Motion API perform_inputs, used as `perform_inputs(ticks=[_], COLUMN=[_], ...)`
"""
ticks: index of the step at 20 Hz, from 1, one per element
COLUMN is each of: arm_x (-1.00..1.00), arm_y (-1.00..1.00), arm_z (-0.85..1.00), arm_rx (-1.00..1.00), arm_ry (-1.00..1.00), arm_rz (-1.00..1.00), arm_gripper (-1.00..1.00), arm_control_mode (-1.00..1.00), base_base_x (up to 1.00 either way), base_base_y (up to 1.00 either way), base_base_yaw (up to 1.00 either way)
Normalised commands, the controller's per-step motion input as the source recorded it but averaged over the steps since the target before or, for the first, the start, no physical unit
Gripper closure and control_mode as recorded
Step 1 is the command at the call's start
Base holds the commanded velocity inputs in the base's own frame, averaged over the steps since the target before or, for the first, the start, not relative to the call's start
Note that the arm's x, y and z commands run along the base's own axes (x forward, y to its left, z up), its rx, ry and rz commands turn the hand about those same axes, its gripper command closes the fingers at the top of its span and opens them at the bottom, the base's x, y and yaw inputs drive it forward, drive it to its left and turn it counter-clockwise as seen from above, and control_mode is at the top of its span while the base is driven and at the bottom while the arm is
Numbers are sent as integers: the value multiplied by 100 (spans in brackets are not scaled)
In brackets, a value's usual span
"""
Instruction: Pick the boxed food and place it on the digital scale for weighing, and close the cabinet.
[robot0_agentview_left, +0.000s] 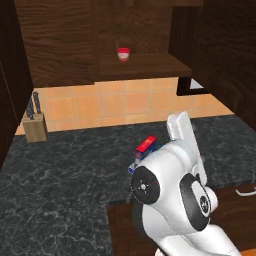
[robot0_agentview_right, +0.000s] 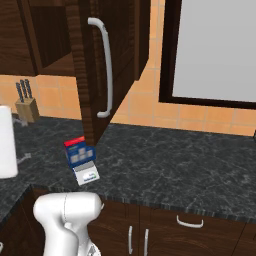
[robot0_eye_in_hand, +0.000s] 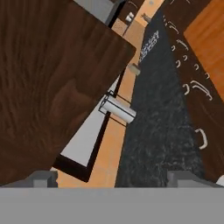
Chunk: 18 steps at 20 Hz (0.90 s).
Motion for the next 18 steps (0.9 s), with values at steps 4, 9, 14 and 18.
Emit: perform_inputs(ticks=[4, 9, 14, 18], arm_x=[-64, -38, -44, -6], arm_y=[-100, -92, -79, -72], arm_z=[-36, -74, -61, -96], arm_rx=[45, 44, 39, 38], arm_ry=[-32, -51, -49, -51], arm_rz=[0, 2, 2, 10], arm_gripper=[-100, -100, -100, -100], arm_control_mode=[-100, -100, -100, -100], base_base_x=[0, 0, 0, 0], base_base_y=[0, 0, 0, 0], base_base_yaw=[0, 0, 0, 0])
